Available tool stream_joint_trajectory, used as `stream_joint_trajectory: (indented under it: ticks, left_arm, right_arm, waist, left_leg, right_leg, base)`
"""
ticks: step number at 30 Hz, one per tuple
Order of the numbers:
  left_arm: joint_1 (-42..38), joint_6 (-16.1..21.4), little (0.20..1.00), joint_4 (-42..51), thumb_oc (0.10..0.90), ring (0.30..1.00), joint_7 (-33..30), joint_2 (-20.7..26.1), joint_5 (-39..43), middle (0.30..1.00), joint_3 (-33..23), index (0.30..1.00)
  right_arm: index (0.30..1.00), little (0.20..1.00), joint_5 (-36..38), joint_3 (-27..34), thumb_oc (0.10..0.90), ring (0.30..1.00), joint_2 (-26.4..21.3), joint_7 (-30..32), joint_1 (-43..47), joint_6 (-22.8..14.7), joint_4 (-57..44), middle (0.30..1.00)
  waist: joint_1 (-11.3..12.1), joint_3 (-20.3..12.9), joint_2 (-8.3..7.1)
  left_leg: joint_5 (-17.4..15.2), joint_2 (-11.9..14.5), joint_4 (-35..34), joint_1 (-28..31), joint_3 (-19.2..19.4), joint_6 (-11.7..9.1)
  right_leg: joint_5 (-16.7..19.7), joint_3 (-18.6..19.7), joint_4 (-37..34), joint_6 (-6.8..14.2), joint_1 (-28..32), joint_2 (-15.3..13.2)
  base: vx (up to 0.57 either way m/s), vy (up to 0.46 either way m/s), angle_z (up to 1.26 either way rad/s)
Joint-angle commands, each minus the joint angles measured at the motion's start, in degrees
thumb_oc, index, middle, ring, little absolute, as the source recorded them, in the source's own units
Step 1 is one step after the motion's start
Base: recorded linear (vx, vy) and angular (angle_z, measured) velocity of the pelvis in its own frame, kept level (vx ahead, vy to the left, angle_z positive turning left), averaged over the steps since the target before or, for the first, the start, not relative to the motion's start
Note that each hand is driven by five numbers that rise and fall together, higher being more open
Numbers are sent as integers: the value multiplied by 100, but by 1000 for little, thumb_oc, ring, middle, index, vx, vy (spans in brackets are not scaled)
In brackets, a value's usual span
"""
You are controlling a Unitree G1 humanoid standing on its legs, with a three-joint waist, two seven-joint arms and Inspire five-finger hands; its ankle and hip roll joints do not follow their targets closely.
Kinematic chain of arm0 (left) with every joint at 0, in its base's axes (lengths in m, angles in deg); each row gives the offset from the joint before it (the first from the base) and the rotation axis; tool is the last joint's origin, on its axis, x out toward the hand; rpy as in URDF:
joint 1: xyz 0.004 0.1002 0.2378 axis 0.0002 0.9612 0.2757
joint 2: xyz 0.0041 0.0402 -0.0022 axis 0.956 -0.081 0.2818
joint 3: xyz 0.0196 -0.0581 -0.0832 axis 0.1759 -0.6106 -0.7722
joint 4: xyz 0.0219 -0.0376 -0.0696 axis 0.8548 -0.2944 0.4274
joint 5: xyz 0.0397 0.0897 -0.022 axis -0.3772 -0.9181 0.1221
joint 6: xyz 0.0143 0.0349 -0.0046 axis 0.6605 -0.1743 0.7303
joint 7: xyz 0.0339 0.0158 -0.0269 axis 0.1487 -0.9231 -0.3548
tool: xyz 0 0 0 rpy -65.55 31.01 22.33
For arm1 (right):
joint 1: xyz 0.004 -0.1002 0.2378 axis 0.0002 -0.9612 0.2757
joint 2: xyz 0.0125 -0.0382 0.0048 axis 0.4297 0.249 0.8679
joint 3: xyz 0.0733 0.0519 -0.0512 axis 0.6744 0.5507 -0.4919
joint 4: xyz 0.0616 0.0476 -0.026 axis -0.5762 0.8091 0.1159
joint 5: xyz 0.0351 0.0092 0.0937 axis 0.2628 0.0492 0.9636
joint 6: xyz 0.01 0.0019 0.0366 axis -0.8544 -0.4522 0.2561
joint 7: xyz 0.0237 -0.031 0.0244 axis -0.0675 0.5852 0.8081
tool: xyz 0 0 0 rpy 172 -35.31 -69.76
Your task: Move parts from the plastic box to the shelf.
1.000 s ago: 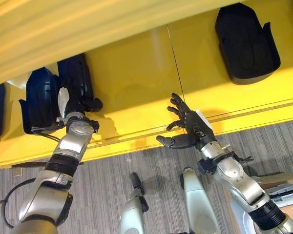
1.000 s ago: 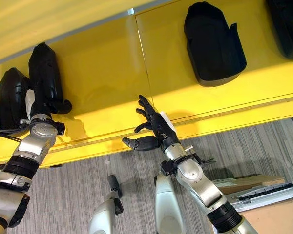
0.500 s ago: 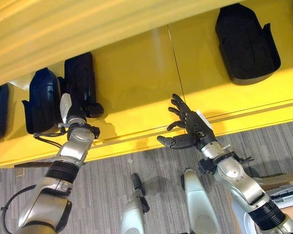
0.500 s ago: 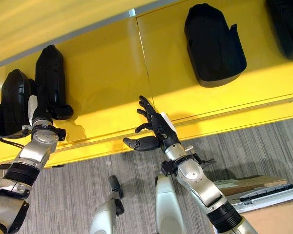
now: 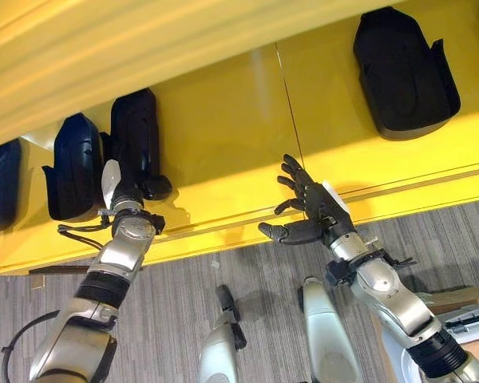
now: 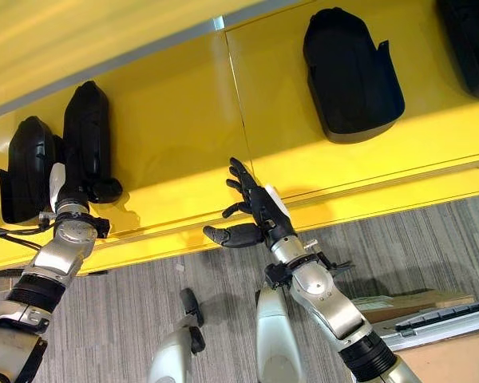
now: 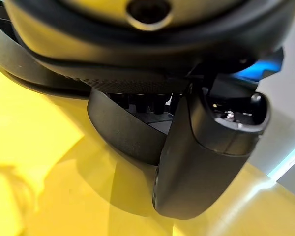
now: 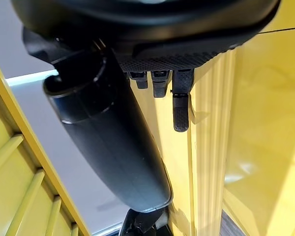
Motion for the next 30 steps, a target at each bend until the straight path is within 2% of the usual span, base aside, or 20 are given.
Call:
stream_joint_trajectory:
  ticks: [1, 16, 23, 30]
  left_arm:
    - [341, -59, 1000, -117, 900, 1000, 71, -34, 49, 1000, -397, 1000]
    - [352, -33, 1000, 89, 900, 1000, -32, -192, 90, 1000, -427, 1000]
    - [257, -141, 1000, 157, 900, 1000, -68, -208, 86, 1000, -393, 1000]
    - [221, -48, 1000, 200, 900, 1000, -153, -254, 104, 1000, -425, 1000]
  right_arm:
    - [1000, 1000, -95, 401, 900, 1000, 33, 140, -392, 293, 517, 1000]
    - [1000, 1000, -151, 442, 900, 1000, 78, 114, -415, 311, 511, 1000]
    - [1000, 1000, -152, 463, 900, 1000, 80, 88, -435, 351, 487, 1000]
    - [1000, 1000, -167, 472, 900, 1000, 88, 65, -448, 345, 482, 1000]
  waist:
    - [-31, 233, -474]
    - [-43, 212, -487]
    - [-73, 204, -507]
    - [-89, 201, -509]
  left_leg:
    - [-265, -91, 405, 216, 145, -407]
    - [-251, -91, 414, 221, 138, -422]
    - [-262, -80, 398, 236, 161, -429]
    - [-264, -86, 398, 256, 163, -431]
  right_leg:
    - [6, -569, -780, 8, 542, -238]
    - [-11, -562, -757, 15, 542, -230]
    - [-6, -553, -770, 19, 545, -226]
    - [-9, -550, -763, 20, 552, -231]
  base:
    - [0, 0, 0]
    - [0, 0, 0]
    - [0, 0, 0]
    - [0, 0, 0]
